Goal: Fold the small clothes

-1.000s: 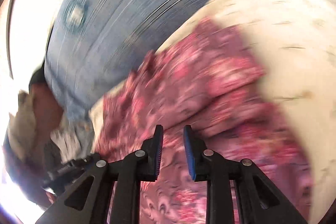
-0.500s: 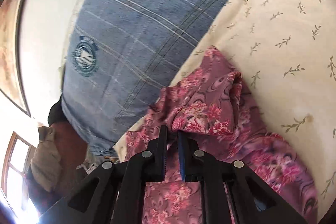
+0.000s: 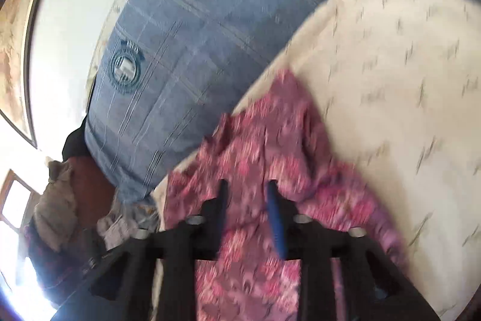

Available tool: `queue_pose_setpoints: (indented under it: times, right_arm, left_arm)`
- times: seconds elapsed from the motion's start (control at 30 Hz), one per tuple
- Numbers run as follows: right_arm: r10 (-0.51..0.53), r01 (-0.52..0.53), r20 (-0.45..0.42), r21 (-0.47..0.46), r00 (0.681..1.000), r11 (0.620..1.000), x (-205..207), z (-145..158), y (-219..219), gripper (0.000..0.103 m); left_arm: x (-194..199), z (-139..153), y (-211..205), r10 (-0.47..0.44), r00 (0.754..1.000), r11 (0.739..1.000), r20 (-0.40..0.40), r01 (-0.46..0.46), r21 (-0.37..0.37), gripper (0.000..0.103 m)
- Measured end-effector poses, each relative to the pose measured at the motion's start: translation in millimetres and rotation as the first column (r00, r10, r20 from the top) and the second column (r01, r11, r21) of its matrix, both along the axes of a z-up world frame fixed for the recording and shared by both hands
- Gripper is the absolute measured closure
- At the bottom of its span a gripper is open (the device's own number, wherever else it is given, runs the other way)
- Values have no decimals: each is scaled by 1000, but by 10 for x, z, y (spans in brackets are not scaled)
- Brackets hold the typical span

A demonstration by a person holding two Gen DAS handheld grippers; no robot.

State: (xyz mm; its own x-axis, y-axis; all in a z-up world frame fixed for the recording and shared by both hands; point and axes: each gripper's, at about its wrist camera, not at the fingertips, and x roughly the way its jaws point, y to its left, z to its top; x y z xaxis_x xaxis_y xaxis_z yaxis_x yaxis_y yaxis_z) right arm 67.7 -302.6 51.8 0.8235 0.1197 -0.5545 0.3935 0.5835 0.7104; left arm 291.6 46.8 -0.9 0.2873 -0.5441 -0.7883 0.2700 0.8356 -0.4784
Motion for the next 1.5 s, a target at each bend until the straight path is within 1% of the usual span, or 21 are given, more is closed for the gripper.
queue_pose_setpoints:
  times: [0.07, 0.23, 0.27, 0.3, 0.37, 0.47, 0.53, 0.57, 0.6, 0.67, 0.73, 0.8, 0.87, 0.93, 1.03, 1.07, 1.2, 1.27, 1.33, 1.4, 1.5]
  right_arm:
    - [-29, 26, -50, -62, 998, 998, 162, 2, -91, 55]
    - [-65, 7, -263, -218, 963, 976, 681, -277, -143, 55]
    - [-63, -8, -283, -245, 957, 970, 755, -308, -111, 60]
    - [-44, -33, -272, -271, 961, 962, 806, -293, -67, 92]
    - [-28, -53, -234, -336, 972, 940, 774, -190, -14, 95]
    - [-57, 1, -161, -329, 985, 944, 655, -133, -116, 98]
    - [-84, 11, -230, -301, 970, 953, 645, -306, -241, 99]
    - [-78, 0, -275, -271, 958, 963, 652, -422, -278, 99]
    - [-59, -8, -281, -229, 958, 973, 633, -512, -306, 99]
    - [-96, 29, -274, -240, 957, 970, 539, -403, -329, 88]
    - [-133, 72, -219, -265, 967, 962, 450, -227, -295, 87]
    - [-52, 20, -123, -247, 991, 969, 439, -53, -172, 87]
    - [68, -87, -82, -257, 994, 963, 492, 12, 57, 87]
    - [150, -172, -102, -263, 983, 949, 556, -77, 256, 88]
    - [161, -218, -252, -217, 954, 952, 683, -513, 390, 93]
    - [144, -183, -196, -203, 970, 962, 640, -552, 383, 93]
    - [105, -121, -188, -73, 976, 990, 519, -474, 267, 90]
    - [107, -135, -217, -119, 970, 984, 363, -338, 271, 85]
    - [113, -156, -244, -162, 963, 974, 172, -241, 272, 71]
    - [112, -162, -264, -179, 958, 970, -79, -182, 242, 67]
    - [114, -175, -313, -173, 943, 969, -549, -176, 207, 66]
  left_arm:
    - [177, 91, -254, -40, 998, 998, 45, 38, 40, 57]
    - [592, 61, -771, -96, 994, 987, 56, 88, 137, 57]
    - [654, 20, -853, -100, 994, 982, 54, 90, 168, 57]
    - [716, -40, -930, -105, 993, 975, 51, 93, 202, 57]
    - [794, -160, -987, -101, 994, 962, 51, 85, 258, 57]
    - [948, -417, -948, -44, 997, 927, 58, 19, 374, 54]
    - [1044, -543, -867, 5, 997, 908, 73, -36, 417, 54]
    - [1106, -622, -797, 34, 998, 898, 55, -55, 436, 47]
    - [1126, -617, -698, 58, 998, 922, 31, -65, 382, 47]
    - [1075, -508, -559, 78, 997, 941, 5, -76, 330, 50]
    - [935, -351, -480, 66, 997, 953, 27, -71, 295, 50]
    - [636, -143, -462, 0, 995, 961, 97, -27, 276, 50]
    - [365, -99, -495, -58, 988, 954, 142, 13, 298, 50]
    - [213, -216, -565, -99, 986, 938, 138, 46, 343, 49]
    - [165, -526, -593, -92, 987, 881, 132, 18, 473, 49]
    - [170, -529, -586, -86, 987, 879, 137, 11, 477, 46]
    - [177, -398, -326, -39, 999, 922, 20, 28, 387, 47]
    - [10, -245, -140, -58, 998, 926, 35, 41, 376, 46]
    - [-249, -129, 84, -103, 994, 928, 32, 85, 363, 44]
    - [-474, -106, 221, -136, 991, 930, -7, 130, 343, 35]
    - [-926, -172, 546, -181, 980, 923, -81, 198, 331, 35]
